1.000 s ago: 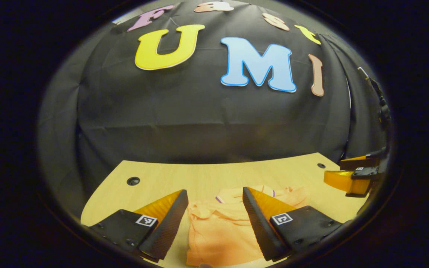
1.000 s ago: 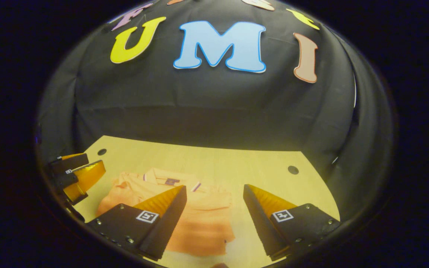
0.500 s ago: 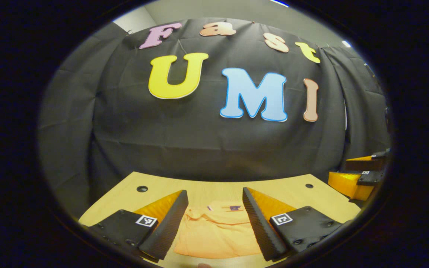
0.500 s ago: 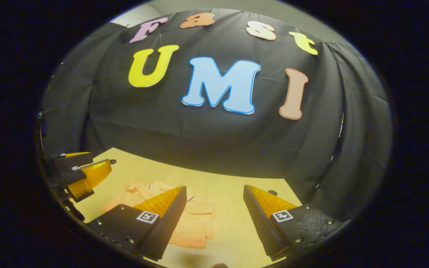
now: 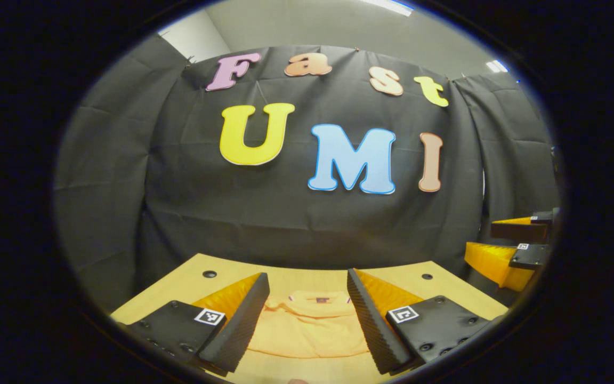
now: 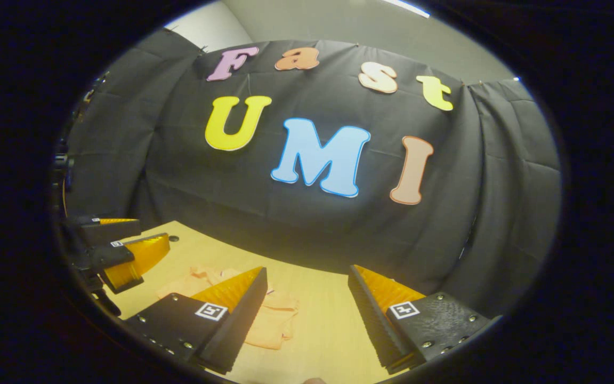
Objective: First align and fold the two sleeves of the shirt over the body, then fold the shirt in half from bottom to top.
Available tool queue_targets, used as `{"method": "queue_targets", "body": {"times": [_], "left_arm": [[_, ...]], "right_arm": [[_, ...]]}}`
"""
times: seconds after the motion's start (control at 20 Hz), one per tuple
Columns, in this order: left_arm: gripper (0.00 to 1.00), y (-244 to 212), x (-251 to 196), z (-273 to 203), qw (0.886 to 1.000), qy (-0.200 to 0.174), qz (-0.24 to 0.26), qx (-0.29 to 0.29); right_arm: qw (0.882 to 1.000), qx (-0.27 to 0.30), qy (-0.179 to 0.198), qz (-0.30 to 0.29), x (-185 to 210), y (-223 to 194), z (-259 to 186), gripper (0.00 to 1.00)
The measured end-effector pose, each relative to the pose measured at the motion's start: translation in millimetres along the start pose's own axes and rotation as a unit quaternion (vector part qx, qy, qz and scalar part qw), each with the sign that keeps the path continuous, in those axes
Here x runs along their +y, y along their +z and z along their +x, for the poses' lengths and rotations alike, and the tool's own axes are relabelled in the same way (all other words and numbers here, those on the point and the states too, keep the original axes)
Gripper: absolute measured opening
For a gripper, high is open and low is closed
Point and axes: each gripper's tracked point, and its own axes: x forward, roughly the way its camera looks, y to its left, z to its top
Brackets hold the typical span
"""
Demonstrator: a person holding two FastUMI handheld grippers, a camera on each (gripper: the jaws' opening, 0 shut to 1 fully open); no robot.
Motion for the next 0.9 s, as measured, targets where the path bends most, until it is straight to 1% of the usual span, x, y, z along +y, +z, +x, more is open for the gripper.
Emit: {"method": "queue_targets", "body": {"times": [0.1, 0.2, 0.4, 0.75, 0.9], "left_arm": [[0.94, 5, -4, -10, 1.000, -0.006, -0.001, -0.001], [0.94, 11, -5, -21, 1.000, -0.011, -0.002, -0.005], [0.94, 20, -2, -34, 1.000, -0.022, 0.013, -0.017], [0.94, 20, 2, -41, 0.999, -0.044, 0.021, -0.022], [0.95, 24, -1, -43, 0.998, -0.051, 0.018, -0.030]], "right_arm": [[1.000, -0.014, -0.006, 0.000, 0, 7, -13, 0.95], [1.000, -0.017, -0.006, 0.002, 2, 10, -23, 0.94], [0.999, -0.024, -0.023, 0.023, 2, 10, -37, 0.94], [0.998, 0.002, -0.051, 0.039, -1, -10, -55, 0.94], [0.997, -0.004, -0.066, 0.038, -11, -9, -62, 0.95]]}}
